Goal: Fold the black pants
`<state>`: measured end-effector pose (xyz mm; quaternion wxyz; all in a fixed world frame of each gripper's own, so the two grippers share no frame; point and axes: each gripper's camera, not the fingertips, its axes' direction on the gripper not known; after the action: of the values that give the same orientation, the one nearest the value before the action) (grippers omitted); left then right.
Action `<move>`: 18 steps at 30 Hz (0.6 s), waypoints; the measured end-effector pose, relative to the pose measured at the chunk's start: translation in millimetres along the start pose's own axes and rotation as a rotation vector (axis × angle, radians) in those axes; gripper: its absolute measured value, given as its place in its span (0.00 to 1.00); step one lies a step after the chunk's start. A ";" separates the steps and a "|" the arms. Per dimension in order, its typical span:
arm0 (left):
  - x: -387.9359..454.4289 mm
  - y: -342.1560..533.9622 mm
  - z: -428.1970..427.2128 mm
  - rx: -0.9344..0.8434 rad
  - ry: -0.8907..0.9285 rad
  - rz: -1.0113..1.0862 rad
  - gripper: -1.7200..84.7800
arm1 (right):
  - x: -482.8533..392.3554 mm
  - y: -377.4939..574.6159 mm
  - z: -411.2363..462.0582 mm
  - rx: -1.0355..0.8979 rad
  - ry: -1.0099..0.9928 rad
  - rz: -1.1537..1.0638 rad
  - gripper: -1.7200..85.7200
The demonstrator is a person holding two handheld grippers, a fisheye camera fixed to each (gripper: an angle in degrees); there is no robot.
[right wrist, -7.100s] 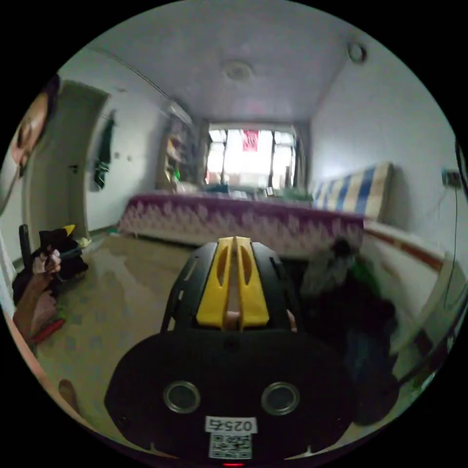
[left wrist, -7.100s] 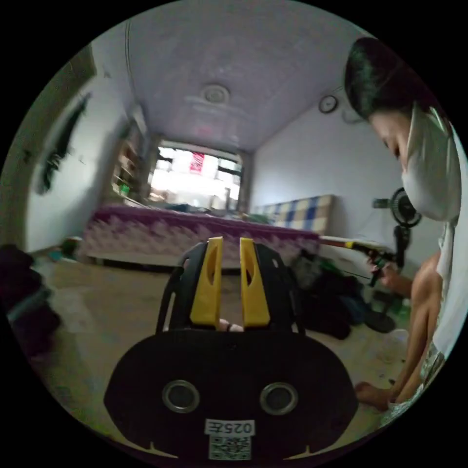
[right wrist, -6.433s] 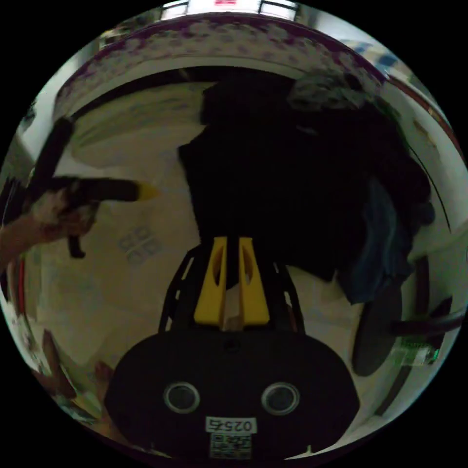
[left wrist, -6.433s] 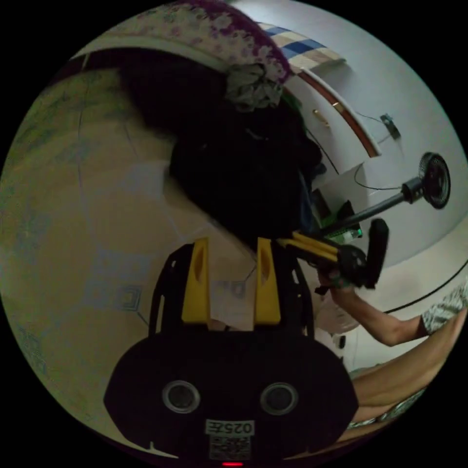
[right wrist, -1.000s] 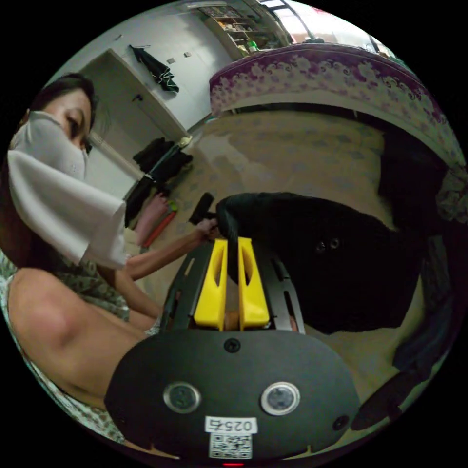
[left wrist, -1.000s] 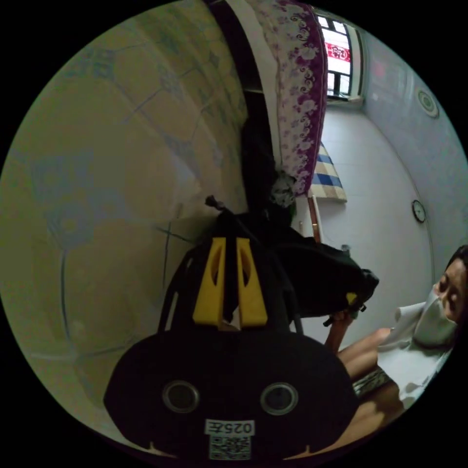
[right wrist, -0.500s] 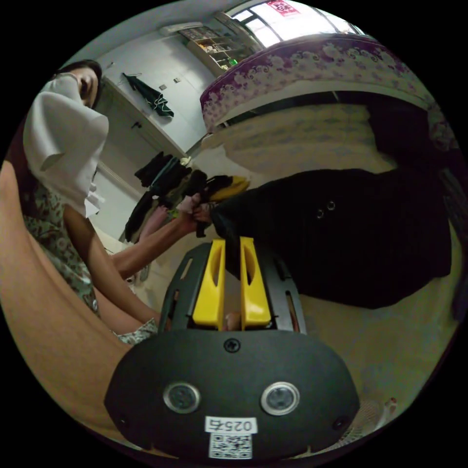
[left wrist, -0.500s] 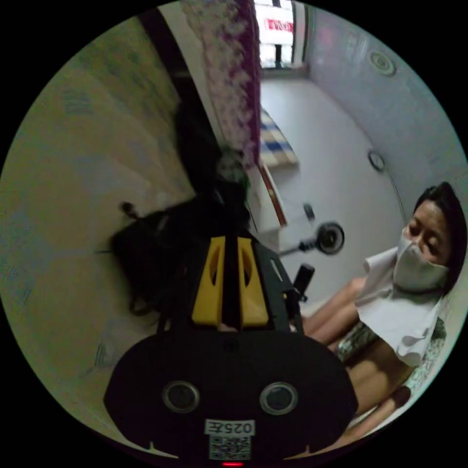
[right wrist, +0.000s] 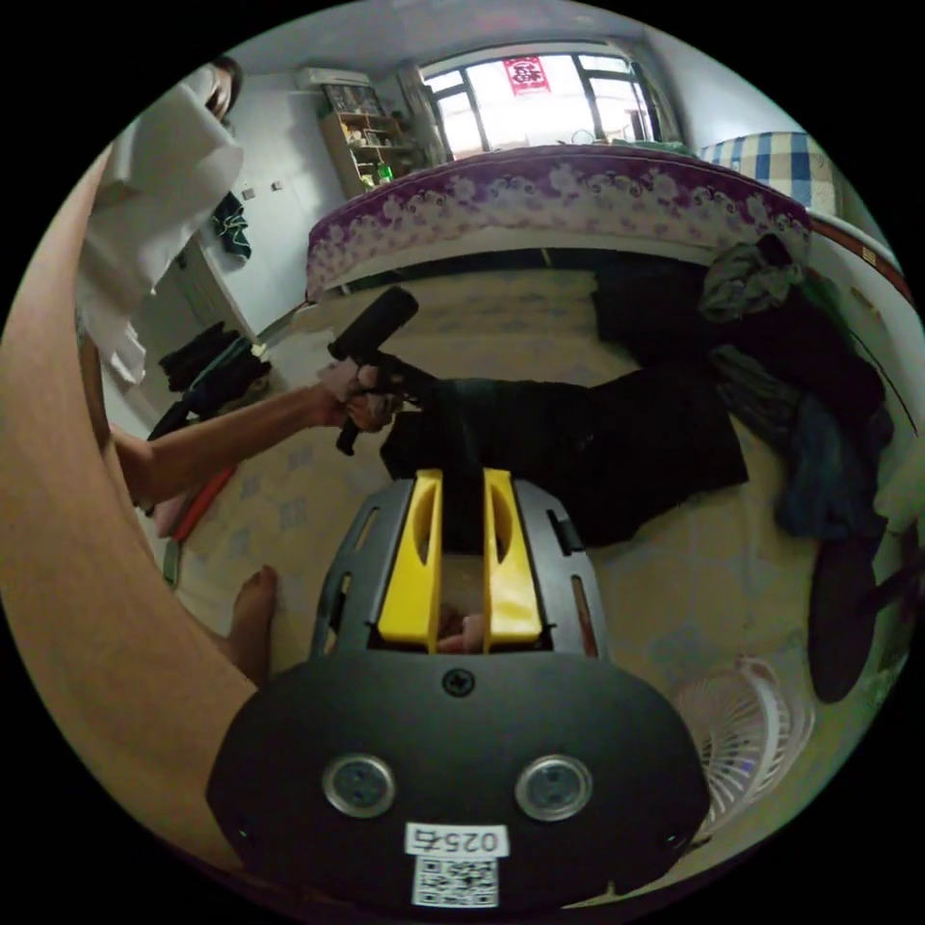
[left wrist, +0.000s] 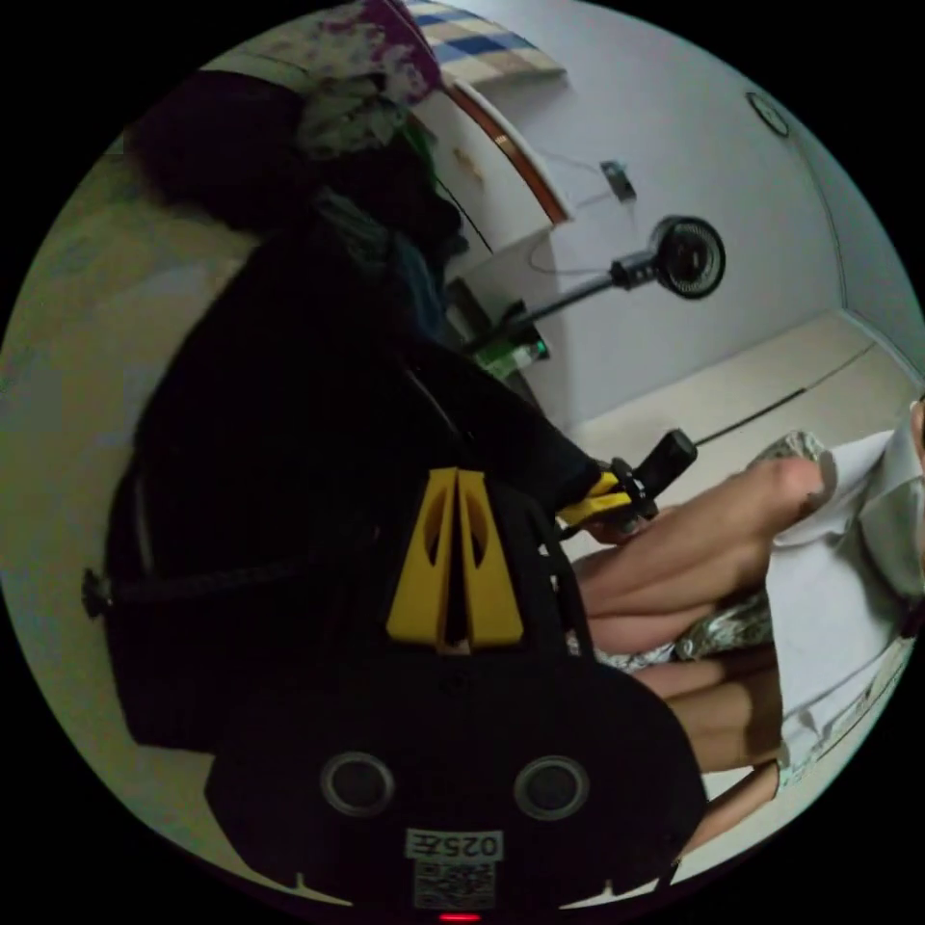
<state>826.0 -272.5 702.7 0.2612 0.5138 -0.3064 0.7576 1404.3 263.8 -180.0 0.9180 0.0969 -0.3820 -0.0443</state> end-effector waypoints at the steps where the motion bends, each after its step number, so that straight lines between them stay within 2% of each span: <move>1: 4.2 -3.1 8.8 -0.013 0.010 0.011 0.01 | 2.0 1.8 -0.9 -0.005 0.008 0.016 0.11; 6: 15.9 -18.3 62.3 -0.008 0.127 0.005 0.01 | 19.0 0.3 2.1 -0.101 0.106 0.071 0.14; 10: 16.6 -21.3 79.1 -0.002 0.172 -0.017 0.01 | 46.9 -1.3 -8.4 -0.199 0.057 0.199 0.14; 13: 17.4 -20.4 89.8 0.007 0.199 -0.036 0.01 | 87.3 7.9 -28.3 -0.184 -0.146 0.420 0.13; 15: 16.3 -18.2 99.1 0.002 0.221 -0.044 0.01 | 127.1 27.3 -26.8 -0.128 -0.384 0.640 0.12; 18: 10.9 -12.5 105.7 0.018 0.237 -0.060 0.01 | 162.3 51.9 -5.0 -0.106 -0.498 0.817 0.12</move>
<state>896.5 -340.6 745.5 0.3135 0.4318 -0.2511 0.8076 1522.5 290.1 -60.0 0.7446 -0.1217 -0.5942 0.2787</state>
